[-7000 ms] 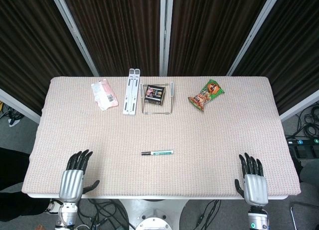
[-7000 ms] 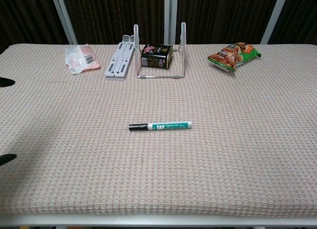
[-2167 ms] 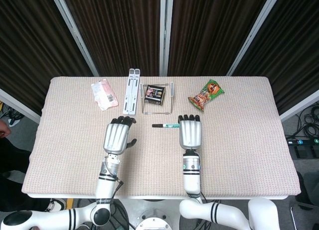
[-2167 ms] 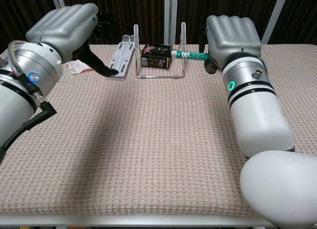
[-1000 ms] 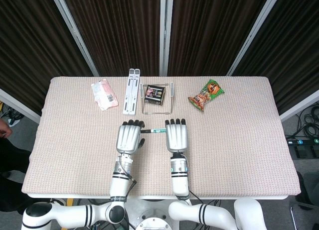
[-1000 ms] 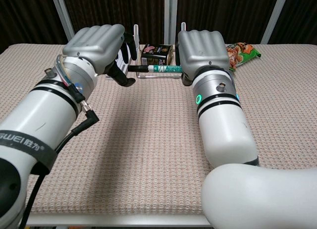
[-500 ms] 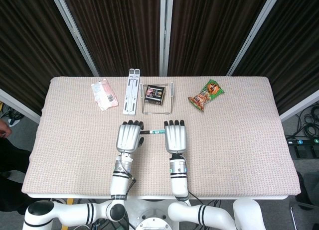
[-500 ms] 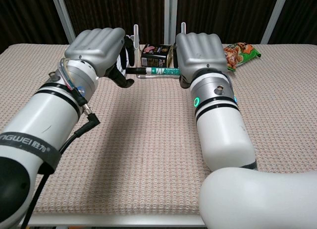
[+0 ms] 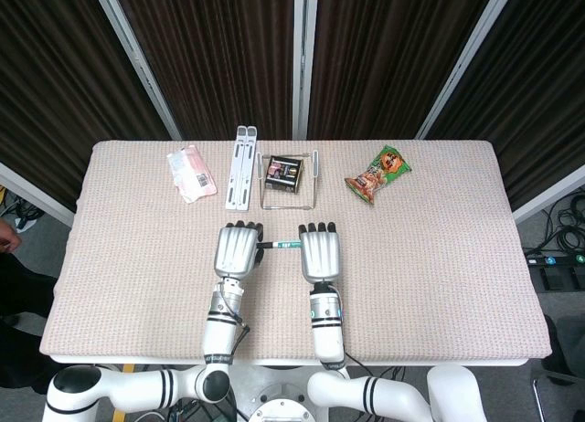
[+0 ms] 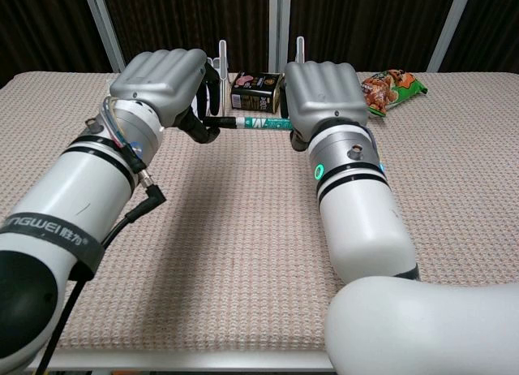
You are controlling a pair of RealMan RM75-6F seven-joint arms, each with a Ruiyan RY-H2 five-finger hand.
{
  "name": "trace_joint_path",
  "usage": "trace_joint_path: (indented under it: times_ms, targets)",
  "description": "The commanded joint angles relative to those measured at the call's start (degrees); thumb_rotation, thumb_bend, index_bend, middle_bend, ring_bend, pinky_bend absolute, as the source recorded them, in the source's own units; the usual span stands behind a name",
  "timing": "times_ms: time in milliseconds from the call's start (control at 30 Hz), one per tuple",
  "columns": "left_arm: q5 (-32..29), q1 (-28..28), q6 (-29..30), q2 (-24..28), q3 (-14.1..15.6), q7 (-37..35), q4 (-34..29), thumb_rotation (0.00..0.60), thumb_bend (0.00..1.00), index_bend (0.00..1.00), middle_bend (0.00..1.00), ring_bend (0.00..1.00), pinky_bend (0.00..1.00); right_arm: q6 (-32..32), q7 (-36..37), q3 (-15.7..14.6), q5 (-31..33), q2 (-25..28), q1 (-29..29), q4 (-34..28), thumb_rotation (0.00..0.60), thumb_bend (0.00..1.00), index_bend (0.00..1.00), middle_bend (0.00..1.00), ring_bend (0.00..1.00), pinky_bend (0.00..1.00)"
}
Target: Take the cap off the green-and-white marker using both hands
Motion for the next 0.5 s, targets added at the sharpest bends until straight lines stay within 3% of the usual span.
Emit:
trace_joint_path:
  times_ms: [33,500]
  targets:
    - [-0.14,-0.08,-0.05,0.04,0.09,-0.14,0.13,0.600,0.29,0.55,0.55,0.49,0.56,0.11,0.11,0.05,-0.16,0.07,0.00,-0.15,0.600,0.32,0.69,0.61,0.42,0.36]
    - [0.71,-0.54,-0.03,0.81,0.83,-1.84,0.20,0.600,0.30,0.61,0.63,0.58,0.61,0.69,-0.07,-0.32,-0.63,0.53,-0.46,-1.08,0.600,0.33,0.69,0.61,0.42,0.36]
